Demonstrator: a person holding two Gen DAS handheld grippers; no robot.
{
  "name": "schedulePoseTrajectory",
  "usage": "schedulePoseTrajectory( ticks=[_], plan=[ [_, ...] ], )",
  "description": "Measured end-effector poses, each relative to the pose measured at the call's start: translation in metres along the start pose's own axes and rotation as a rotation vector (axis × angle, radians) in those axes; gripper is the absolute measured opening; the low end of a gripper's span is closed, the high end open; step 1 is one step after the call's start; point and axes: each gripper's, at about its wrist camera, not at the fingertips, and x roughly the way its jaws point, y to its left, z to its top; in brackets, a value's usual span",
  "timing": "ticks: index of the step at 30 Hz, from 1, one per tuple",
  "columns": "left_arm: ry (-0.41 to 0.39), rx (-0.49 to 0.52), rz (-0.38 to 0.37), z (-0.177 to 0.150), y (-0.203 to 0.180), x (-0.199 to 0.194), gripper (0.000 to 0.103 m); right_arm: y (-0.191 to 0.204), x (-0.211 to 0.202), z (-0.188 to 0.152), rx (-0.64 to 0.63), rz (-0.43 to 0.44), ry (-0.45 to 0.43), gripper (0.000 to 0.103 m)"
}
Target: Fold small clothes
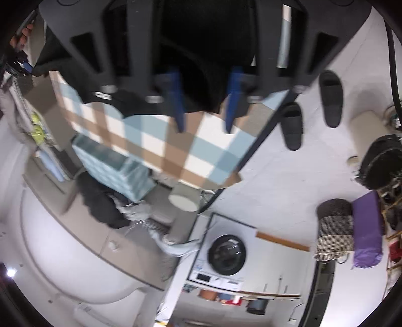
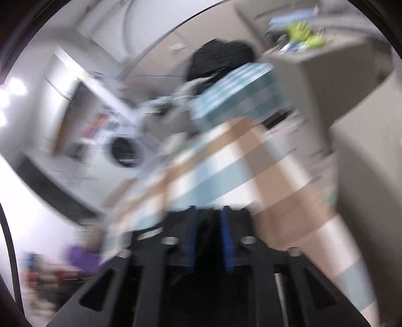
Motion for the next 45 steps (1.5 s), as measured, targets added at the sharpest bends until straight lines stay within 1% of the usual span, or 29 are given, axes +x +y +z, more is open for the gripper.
schedulePoseTrajectory(
  ticks=[1,2,3,4,5,8,11,14,18,20,21,22,23,25,27,28,29,30,31,32,33,34,35,36,37,38,40,42,45],
  plan=[
    [-0.01,-0.014,0.006,0.0,0.005,0.0,0.06,-0.003,0.0,0.001,-0.004,-0.002,0.006,0.035],
    [-0.023,-0.024,0.007,-0.001,0.01,-0.002,0.066,-0.006,-0.001,0.0,-0.011,0.019,0.013,0.035],
    [-0.025,-0.026,0.011,-0.002,0.014,-0.002,0.067,-0.01,-0.006,-0.002,-0.026,0.025,0.008,0.036],
    [-0.014,-0.026,0.017,-0.004,0.018,-0.001,0.067,-0.012,-0.009,-0.004,-0.042,0.009,0.002,0.041],
    [-0.002,-0.027,0.017,-0.006,0.022,0.0,0.067,-0.014,-0.011,-0.006,-0.054,0.0,0.004,0.043],
    [0.022,-0.018,0.022,-0.014,0.029,0.004,0.067,-0.016,-0.009,-0.012,-0.095,0.015,0.059,0.043],
    [0.045,0.0,0.014,-0.027,0.032,0.002,0.067,-0.009,-0.003,-0.019,-0.159,0.007,0.084,0.044],
    [0.06,0.019,0.011,-0.035,0.031,0.001,0.067,0.002,0.005,-0.026,-0.214,-0.016,0.101,0.047],
    [0.074,0.036,0.008,-0.041,0.027,0.002,0.067,0.021,0.026,-0.026,-0.275,-0.041,0.136,0.054],
    [0.09,0.042,0.005,-0.044,0.025,0.006,0.067,0.029,0.035,-0.025,-0.314,-0.03,0.151,0.058],
    [0.097,0.043,0.006,-0.046,0.025,0.008,0.067,0.033,0.042,-0.025,-0.329,-0.027,0.157,0.063],
    [0.102,0.044,0.005,-0.047,0.024,0.009,0.067,0.037,0.051,-0.025,-0.338,-0.043,0.166,0.065],
    [0.111,0.047,0.005,-0.049,0.023,0.011,0.067,0.039,0.059,-0.025,-0.348,-0.062,0.17,0.065],
    [0.124,0.053,0.006,-0.051,0.023,0.014,0.067,0.041,0.071,-0.022,-0.357,-0.064,0.175,0.065],
    [0.135,0.062,0.012,-0.052,0.022,0.018,0.067,0.043,0.081,-0.019,-0.366,-0.065,0.161,0.065],
    [0.137,0.066,0.016,-0.053,0.021,0.019,0.067,0.044,0.082,-0.017,-0.368,-0.059,0.148,0.063],
    [0.141,0.073,0.018,-0.053,0.021,0.02,0.067,0.046,0.083,-0.016,-0.373,-0.047,0.144,0.059],
    [0.144,0.076,0.019,-0.053,0.02,0.022,0.067,0.049,0.085,-0.015,-0.39,-0.022,0.151,0.042],
    [0.145,0.076,0.019,-0.052,0.02,0.023,0.067,0.051,0.085,-0.015,-0.408,-0.017,0.154,0.021],
    [0.147,0.077,0.02,-0.052,0.02,0.024,0.067,0.053,0.082,-0.016,-0.421,-0.009,0.147,0.01],
    [0.148,0.077,0.022,-0.052,0.02,0.024,0.067,0.054,0.073,-0.016,-0.426,0.038,0.122,0.005],
    [0.148,0.079,0.023,-0.052,0.02,0.025,0.067,0.053,0.058,-0.015,-0.418,0.124,0.073,0.005],
    [0.149,0.082,0.026,-0.051,0.02,0.026,0.067,0.05,0.045,-0.015,-0.407,0.182,0.023,0.005],
    [0.148,0.086,0.031,-0.051,0.02,0.028,0.067,0.045,0.029,-0.012,-0.386,0.186,-0.041,0.005],
    [0.147,0.09,0.03,-0.05,0.021,0.031,0.067,0.04,0.023,-0.009,-0.361,0.143,-0.064,0.005],
    [0.147,0.099,0.03,-0.049,0.02,0.034,0.067,0.034,0.022,-0.007,-0.335,0.109,-0.067,0.005],
    [0.162,0.127,0.049,-0.047,0.017,0.046,0.067,0.026,0.035,-0.007,-0.317,0.016,-0.008,0.005],
    [0.192,0.15,0.068,-0.045,0.014,0.06,0.067,0.026,0.042,-0.013,-0.338,-0.021,0.023,0.005],
    [0.237,0.174,0.091,-0.044,0.011,0.08,0.066,0.026,0.043,-0.015,-0.327,-0.009,0.023,0.005]
  ],
)
